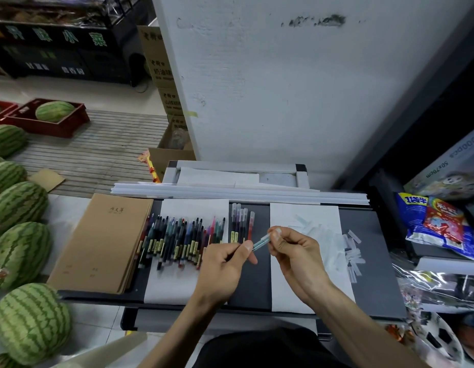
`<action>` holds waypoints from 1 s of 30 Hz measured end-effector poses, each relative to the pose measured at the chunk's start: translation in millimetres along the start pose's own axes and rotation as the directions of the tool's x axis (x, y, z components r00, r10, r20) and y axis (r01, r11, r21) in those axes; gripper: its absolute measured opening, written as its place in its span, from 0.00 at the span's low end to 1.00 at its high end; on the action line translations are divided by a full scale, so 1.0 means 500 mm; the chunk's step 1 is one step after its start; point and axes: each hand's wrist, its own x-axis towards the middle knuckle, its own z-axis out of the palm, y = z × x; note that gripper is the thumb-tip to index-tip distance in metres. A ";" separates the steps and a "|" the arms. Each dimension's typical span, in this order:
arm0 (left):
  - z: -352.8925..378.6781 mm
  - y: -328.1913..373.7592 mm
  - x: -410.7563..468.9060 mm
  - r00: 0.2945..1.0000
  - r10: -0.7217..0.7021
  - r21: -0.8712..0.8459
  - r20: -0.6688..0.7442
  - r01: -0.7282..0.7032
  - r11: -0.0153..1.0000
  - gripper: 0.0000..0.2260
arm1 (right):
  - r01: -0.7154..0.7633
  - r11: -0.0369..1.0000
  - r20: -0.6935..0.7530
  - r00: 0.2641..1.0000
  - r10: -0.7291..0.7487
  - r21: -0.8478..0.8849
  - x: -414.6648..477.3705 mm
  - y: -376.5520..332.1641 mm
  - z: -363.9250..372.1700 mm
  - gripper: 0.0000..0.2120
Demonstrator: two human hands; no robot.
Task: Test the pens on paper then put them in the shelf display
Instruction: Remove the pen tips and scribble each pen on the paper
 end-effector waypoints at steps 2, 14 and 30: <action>0.021 -0.010 0.001 0.998 -0.062 -0.060 -0.033 0.059 0.996 0.19 | -0.004 0.997 0.024 1.000 0.005 -0.073 0.007 0.006 0.003 0.08; -0.071 -0.141 0.042 0.944 -0.330 0.519 -0.026 0.294 0.802 0.16 | -0.228 0.623 -0.103 0.968 0.230 -0.748 0.129 0.056 -0.028 0.11; -0.207 -0.203 0.145 0.906 -0.286 0.761 -0.313 0.419 0.495 0.07 | -0.261 0.171 -0.262 0.965 0.018 -0.950 0.253 0.133 -0.015 0.19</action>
